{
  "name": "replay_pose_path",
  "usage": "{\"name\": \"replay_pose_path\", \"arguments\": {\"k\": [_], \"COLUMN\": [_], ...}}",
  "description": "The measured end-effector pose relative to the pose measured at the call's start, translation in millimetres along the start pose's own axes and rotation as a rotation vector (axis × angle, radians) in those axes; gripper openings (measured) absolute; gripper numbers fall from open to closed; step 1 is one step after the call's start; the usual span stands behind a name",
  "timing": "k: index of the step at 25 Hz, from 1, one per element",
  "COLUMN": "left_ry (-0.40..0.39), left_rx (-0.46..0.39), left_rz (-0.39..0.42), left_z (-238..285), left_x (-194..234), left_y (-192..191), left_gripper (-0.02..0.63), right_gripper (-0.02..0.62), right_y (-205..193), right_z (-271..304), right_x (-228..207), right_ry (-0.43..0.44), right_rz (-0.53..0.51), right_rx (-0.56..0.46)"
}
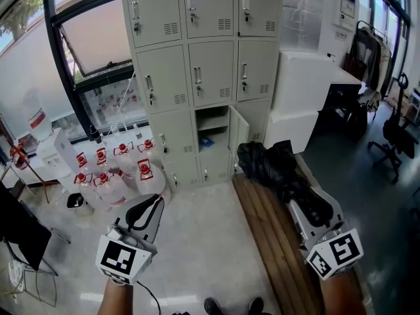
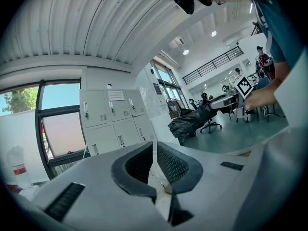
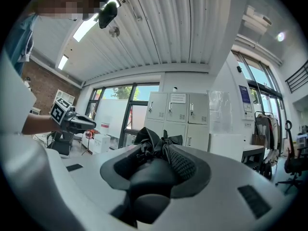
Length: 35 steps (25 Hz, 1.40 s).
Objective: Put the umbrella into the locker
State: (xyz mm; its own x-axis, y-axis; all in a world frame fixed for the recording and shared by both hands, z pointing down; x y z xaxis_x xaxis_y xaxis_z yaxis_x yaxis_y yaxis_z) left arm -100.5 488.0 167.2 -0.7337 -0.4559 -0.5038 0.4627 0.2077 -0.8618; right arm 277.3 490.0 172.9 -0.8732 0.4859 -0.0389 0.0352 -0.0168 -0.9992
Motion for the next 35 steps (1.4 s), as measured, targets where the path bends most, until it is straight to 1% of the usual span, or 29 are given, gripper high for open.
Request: {"name": "replay_pose_path", "arguments": {"k": [10,17,23,35], "left_ry": [-0.027,-0.040,-0.030,0.010], "left_rx": [-0.037,-0.045,-0.020,0.043], "left_rz": [-0.016,-0.025,-0.020,-0.008], "left_z": [-2,17,47,147], "left_x": [34,44,46,39], "left_y": [-31,-39,-40,-23], "left_gripper": [0.043,0.043,0.043,0.043], "right_gripper": [0.184,0.184,0.184,0.184], "right_y": [-1,2,-2,-6], "right_z": [32,56,82,147], "right_x": [36,31,3,-99], "right_ry": [-0.025,-0.027,-0.006,0.062], "right_rz": [-0.002,-0.006,0.008,0.037], "right_rx": [0.005,0.010,0.009,0.016]}}
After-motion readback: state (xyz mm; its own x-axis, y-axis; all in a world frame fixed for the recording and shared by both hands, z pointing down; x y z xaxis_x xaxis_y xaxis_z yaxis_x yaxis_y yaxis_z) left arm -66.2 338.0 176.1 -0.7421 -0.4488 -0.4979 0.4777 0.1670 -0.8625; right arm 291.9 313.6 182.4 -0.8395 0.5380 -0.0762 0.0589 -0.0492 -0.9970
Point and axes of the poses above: the fingertips, and each gripper's own axes: z forward along the fingers, x to its left, y out of its top, the point moved 9 cm from there along -z, backward along the fingers, and after that the axes turned 11 degrees about z, right-handed, at the moved point
